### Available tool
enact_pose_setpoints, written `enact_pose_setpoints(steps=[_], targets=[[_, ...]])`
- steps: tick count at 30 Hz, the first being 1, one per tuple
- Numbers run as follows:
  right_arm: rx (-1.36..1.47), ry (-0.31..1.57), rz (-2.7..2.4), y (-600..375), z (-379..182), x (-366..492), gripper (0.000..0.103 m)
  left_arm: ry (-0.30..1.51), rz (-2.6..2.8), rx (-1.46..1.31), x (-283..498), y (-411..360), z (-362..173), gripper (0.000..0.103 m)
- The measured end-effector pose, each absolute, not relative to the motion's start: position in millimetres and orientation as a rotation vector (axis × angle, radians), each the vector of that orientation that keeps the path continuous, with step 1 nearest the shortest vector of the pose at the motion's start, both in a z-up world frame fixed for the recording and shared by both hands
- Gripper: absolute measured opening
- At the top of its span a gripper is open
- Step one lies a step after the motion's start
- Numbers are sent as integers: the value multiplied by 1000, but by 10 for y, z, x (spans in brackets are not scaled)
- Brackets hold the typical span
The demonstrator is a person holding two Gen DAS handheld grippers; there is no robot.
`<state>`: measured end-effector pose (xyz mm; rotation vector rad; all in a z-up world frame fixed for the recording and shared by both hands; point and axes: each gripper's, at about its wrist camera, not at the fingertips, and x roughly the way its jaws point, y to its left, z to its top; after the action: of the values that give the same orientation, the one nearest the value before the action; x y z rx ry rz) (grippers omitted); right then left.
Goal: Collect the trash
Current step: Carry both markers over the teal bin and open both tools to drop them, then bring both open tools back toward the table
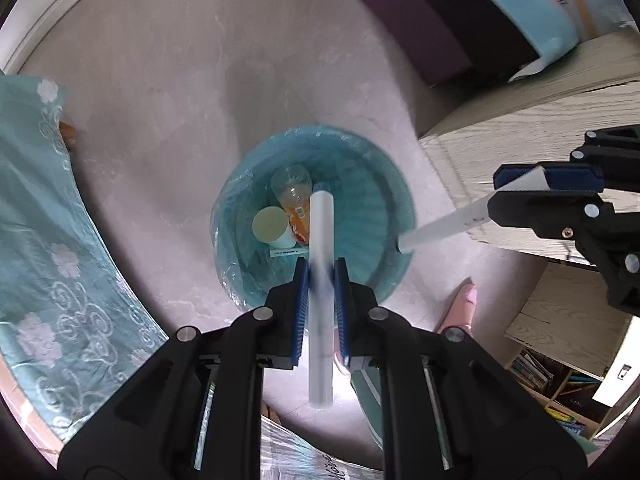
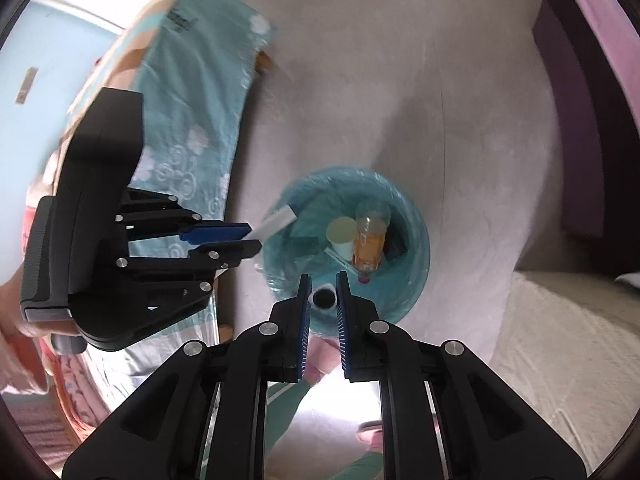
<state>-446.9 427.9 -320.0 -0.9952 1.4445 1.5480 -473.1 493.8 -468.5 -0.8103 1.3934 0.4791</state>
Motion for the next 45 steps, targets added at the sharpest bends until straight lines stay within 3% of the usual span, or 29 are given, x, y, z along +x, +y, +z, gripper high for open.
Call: enact_pose_setpoints(steps=[1, 4, 7, 11, 16, 25, 31, 37, 45], targets=[[-1007, 1445, 1533, 4287, -3276, -4474, 17, 1402, 478, -817, -4749, 4932, -4735, 13], [-991, 1470, 1503, 4314, -3321, -4481, 36, 1436, 490, -820, -4735, 4923, -4845, 49], [-948, 1461, 1510, 4291, -3220, -4422, 53, 1415, 490, -805, -4742, 4890, -4755, 52], [-950, 1449, 1523, 4248, -3020, -4353, 66, 1395, 495, -799, -4772, 4866, -4586, 61], [-920, 1425, 1550, 4118, -2613, -4235, 73, 1357, 509, -816, -4892, 4827, -4195, 63], [-859, 1330, 1766, 3557, -1012, -4033, 82, 1268, 507, -644, -4861, 4594, -2820, 96], [-679, 1254, 1757, 2917, 59, -3413, 90, 1206, 386, -438, -4389, 4254, -1761, 96], [-535, 1158, 1572, 2072, 548, -2637, 90, 1129, 305, -353, -3561, 3864, -1025, 96], [-422, 1066, 1243, 655, 802, -1511, 90, 1109, 158, -165, -2139, 2963, -332, 96]])
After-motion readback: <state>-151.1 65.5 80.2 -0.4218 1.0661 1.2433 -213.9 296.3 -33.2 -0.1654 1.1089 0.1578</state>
